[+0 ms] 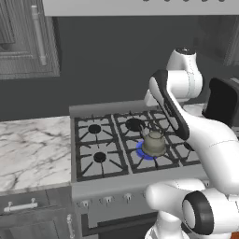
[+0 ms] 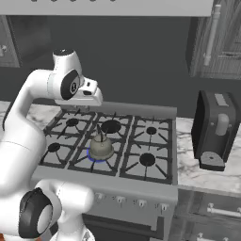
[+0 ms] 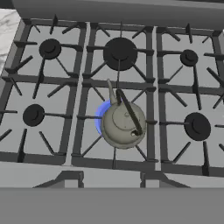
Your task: Lower the heat of the kettle.
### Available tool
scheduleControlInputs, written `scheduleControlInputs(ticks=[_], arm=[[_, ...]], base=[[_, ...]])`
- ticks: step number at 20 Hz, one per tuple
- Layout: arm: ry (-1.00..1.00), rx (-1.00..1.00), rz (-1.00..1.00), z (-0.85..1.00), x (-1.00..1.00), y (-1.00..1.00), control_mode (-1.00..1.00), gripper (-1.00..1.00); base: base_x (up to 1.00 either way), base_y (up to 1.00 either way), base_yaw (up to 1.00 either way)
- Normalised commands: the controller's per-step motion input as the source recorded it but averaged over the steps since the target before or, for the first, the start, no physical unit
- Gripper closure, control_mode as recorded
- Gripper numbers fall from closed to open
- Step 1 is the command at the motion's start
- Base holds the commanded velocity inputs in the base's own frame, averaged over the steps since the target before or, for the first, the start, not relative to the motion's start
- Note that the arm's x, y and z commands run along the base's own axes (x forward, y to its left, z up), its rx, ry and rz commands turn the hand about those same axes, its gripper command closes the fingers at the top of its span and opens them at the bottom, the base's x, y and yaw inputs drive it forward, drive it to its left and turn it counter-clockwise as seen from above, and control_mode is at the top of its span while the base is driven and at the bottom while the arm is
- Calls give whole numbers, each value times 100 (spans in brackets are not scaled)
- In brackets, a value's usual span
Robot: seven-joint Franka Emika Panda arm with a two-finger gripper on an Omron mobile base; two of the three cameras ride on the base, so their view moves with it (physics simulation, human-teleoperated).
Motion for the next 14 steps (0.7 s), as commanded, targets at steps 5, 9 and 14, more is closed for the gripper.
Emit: scheduleControlInputs(ticks=[5,9,14], arm=[[0,0,0,0,0,0,100,-100],[0,0,0,0,0,0,100,-100],[0,0,0,0,0,0,100,-100]], base=[[-7,20,-3],[-13,68,-5],[-9,73,-2]])
